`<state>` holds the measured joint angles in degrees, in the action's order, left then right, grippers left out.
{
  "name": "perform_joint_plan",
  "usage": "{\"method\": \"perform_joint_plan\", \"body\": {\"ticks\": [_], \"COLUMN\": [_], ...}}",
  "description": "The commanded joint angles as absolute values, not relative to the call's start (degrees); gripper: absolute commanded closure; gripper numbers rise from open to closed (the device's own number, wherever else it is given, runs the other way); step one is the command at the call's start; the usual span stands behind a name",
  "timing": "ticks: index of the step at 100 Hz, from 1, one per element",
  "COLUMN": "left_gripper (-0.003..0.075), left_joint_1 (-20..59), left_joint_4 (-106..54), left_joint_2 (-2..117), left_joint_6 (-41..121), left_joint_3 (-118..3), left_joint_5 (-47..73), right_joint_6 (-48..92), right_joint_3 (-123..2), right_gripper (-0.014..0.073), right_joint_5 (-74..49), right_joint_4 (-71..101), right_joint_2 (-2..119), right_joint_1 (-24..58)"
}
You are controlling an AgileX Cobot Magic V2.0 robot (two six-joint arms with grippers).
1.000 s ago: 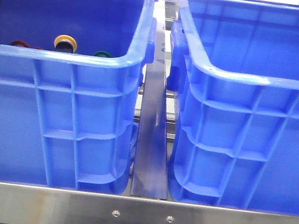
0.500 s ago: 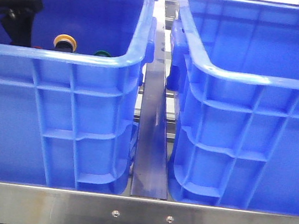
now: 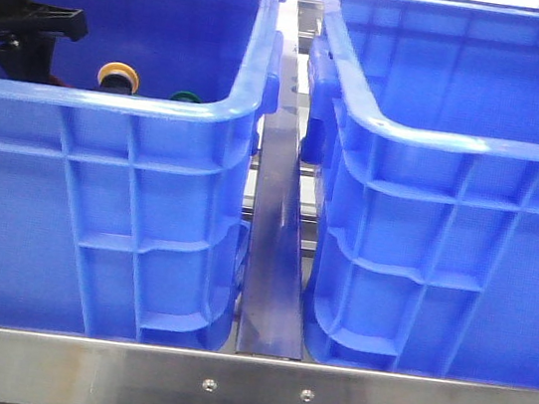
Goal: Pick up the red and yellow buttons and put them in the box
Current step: 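Grasp the red-capped button with the left gripper and lift it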
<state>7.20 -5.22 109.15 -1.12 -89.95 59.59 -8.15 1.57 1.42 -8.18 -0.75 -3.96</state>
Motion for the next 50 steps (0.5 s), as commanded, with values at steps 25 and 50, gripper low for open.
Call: {"method": "perform_joint_plan", "body": {"ticks": [25, 50], "left_gripper": [0.0601, 0.0601], "left_joint_1": [8.08, 12.04], "left_joint_4": [-5.72, -5.94], "left_joint_2": [98.49, 86.33], "left_joint_6": [-1.2, -1.2], "left_joint_3": [-89.88, -80.7], "left_joint_5": [55.44, 49.74], "right_joint_6": [-8.21, -8.21], "right_joint_3": [1.88, 1.88], "right_gripper": [0.0662, 0.0662], "right_joint_5": [5.8, 5.8], "right_joint_4": [-8.56, -8.56], "right_joint_2": [-1.74, -1.74], "right_joint_1": [-4.01, -4.01]}}
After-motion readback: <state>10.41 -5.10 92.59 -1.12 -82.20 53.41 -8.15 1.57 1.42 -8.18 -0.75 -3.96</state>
